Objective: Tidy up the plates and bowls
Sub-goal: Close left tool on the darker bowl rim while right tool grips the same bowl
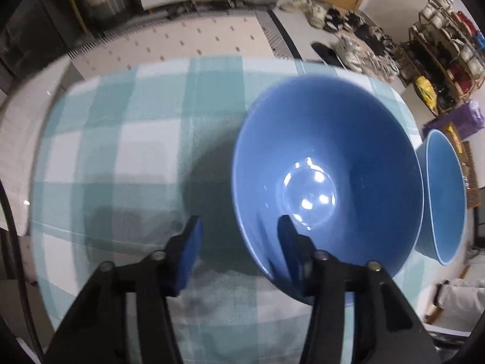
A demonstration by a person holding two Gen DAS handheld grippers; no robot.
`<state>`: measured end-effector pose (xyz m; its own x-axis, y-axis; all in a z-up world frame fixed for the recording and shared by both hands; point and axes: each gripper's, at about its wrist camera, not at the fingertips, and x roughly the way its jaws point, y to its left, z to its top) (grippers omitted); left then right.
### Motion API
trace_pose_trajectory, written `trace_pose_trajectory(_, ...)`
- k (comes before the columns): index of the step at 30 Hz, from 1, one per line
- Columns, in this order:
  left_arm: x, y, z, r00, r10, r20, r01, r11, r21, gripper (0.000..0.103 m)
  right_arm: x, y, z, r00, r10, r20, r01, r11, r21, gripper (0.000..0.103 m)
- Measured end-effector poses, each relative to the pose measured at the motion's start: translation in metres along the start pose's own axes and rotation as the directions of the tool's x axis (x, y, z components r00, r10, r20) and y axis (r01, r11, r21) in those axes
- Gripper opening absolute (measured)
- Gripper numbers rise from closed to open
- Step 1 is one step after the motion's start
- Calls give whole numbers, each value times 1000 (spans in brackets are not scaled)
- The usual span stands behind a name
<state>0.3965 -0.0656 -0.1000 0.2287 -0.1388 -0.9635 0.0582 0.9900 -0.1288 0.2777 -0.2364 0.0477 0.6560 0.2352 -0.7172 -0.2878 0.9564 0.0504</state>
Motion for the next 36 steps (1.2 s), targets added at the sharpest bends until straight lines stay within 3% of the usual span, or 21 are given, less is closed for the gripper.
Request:
trace_pose_trajectory(3,4,1,-1,999,-29,-24,29,1000,-6,24,10,-2,-4,1000,-11,-18,11,1000,10,102)
trace_pose_trajectory(6,2,-2,-3,999,-30,-30,31,999,23,14,19,-7,-8,999,-26,-41,26,1000,12,102)
trace_pose_trajectory(18,-7,5,-21,997,-18,-70,24,996,88,13,62,-25,-6,988,-64,-143,67,998,17,102)
trace_pose_trajectory(28,-22,10,-59,996,-18,-91,33,985,170,13,92,-26,-9,971,16,-238,-1,998,63,102)
trace_pose_trajectory(32,-27,16,-72,994,-31,-108,51,981,187,13,103,-12,-18,963,-25,-268,22,1000,-17,101)
trace_pose_trajectory(34,-28,20,-77,994,-28,-108,48,981,190,13,112,-2,-25,955,-60,-291,38,996,-82,99)
trace_pose_trajectory(36,-30,24,-84,994,-26,-110,47,980,193,13,119,5,-32,947,-84,-310,47,991,-126,80)
